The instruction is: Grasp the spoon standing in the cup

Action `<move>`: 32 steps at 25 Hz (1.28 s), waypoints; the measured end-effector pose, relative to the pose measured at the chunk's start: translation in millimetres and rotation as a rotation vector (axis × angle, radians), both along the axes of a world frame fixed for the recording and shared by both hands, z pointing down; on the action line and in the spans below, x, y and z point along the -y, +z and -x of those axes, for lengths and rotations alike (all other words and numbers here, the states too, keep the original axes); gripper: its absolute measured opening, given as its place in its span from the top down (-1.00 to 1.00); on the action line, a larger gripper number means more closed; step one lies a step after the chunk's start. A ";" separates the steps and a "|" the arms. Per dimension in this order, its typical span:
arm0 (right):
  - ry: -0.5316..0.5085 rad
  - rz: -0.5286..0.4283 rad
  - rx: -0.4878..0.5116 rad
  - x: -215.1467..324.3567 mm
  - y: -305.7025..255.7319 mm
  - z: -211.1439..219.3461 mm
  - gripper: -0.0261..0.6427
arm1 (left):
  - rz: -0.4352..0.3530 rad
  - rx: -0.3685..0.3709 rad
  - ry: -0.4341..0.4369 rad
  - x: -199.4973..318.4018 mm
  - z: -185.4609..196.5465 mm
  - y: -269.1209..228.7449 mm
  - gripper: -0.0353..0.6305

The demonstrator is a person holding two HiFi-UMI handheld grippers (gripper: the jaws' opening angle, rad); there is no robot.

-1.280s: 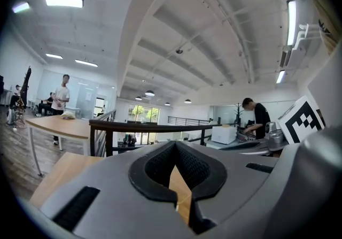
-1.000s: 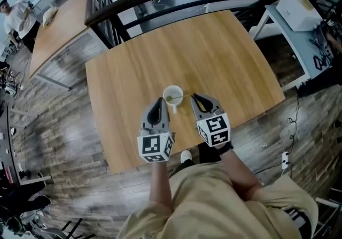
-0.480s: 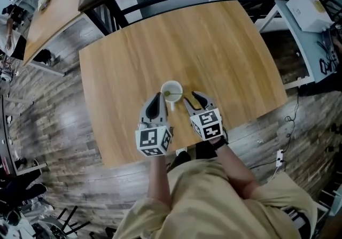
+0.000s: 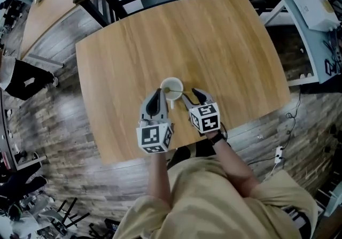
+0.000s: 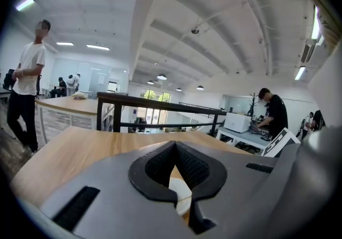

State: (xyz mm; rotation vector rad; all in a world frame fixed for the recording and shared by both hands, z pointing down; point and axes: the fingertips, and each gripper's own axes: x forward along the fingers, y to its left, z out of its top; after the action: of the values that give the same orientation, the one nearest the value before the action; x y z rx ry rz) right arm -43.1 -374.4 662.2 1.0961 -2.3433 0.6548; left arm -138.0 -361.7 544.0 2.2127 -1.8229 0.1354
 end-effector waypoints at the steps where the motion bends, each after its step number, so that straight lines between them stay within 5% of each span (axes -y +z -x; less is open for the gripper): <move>1: 0.005 0.011 0.007 1.0 2.9 0.7 0.45 | 0.003 0.003 0.000 1.2 0.0 1.7 0.88; 6: 0.029 0.055 0.041 5.0 13.2 4.0 0.48 | 0.021 0.011 -0.005 4.4 0.0 10.0 0.88; 15: 0.063 0.038 0.021 7.9 13.7 9.0 0.83 | 0.029 0.032 -0.001 4.1 -0.6 15.4 0.88; 32: 0.109 -0.100 -0.001 5.6 -35.3 0.8 0.88 | -0.005 0.043 -0.016 -15.8 16.6 -8.2 0.88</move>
State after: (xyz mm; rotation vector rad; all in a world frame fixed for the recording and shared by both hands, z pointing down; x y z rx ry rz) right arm -43.9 -380.0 626.8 1.2761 -2.3502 0.5803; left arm -154.6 -346.0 535.8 2.2147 -1.8649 0.1763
